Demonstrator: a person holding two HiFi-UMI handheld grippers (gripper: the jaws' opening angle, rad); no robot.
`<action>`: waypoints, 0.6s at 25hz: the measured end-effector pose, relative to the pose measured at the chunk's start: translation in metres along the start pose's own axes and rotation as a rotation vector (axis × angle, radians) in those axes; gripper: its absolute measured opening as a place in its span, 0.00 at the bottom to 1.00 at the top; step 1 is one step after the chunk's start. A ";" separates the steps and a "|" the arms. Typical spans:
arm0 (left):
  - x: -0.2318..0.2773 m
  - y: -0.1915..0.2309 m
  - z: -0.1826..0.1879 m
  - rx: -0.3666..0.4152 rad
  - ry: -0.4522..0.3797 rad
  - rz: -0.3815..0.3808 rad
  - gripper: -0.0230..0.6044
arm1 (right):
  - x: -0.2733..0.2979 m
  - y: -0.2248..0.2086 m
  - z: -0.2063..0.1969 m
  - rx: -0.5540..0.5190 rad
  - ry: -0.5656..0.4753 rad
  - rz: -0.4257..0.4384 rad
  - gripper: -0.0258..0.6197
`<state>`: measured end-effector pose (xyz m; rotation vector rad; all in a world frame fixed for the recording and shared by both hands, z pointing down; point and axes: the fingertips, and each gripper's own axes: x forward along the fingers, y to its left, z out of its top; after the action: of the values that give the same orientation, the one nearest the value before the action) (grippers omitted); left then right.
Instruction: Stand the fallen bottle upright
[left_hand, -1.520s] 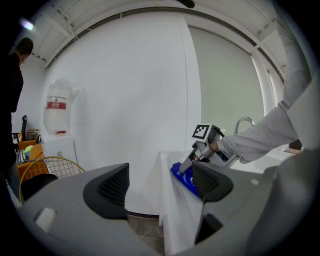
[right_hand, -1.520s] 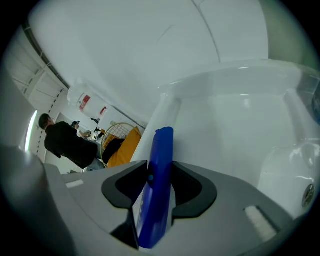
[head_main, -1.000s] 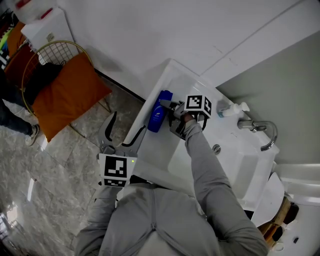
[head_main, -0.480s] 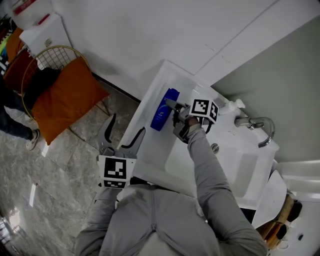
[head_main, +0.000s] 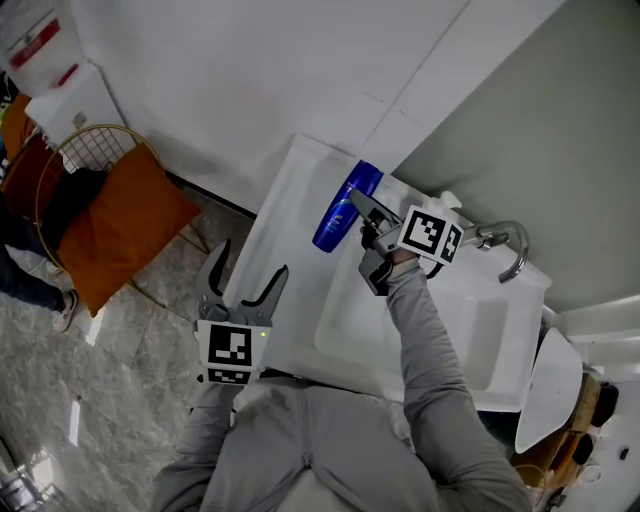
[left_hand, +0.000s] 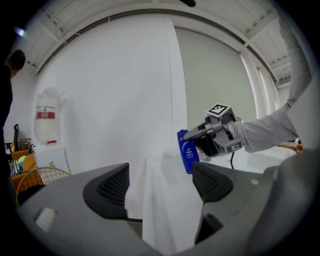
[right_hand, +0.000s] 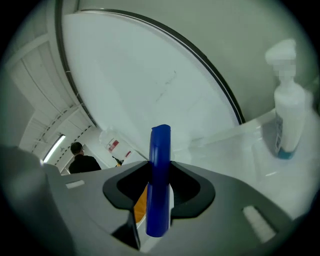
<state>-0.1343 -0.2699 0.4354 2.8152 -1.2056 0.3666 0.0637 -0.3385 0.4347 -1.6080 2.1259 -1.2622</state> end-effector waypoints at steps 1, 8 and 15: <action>0.001 -0.002 0.002 0.004 -0.001 -0.003 0.71 | -0.006 0.003 0.008 -0.026 -0.026 0.004 0.25; 0.010 -0.017 0.011 0.014 -0.006 -0.011 0.71 | -0.041 0.016 0.052 -0.235 -0.188 -0.001 0.25; 0.017 -0.031 0.006 0.014 0.025 -0.005 0.71 | -0.037 0.014 0.071 -0.506 -0.296 -0.028 0.25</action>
<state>-0.0992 -0.2612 0.4347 2.8157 -1.1955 0.4107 0.1113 -0.3417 0.3685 -1.8685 2.3419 -0.4585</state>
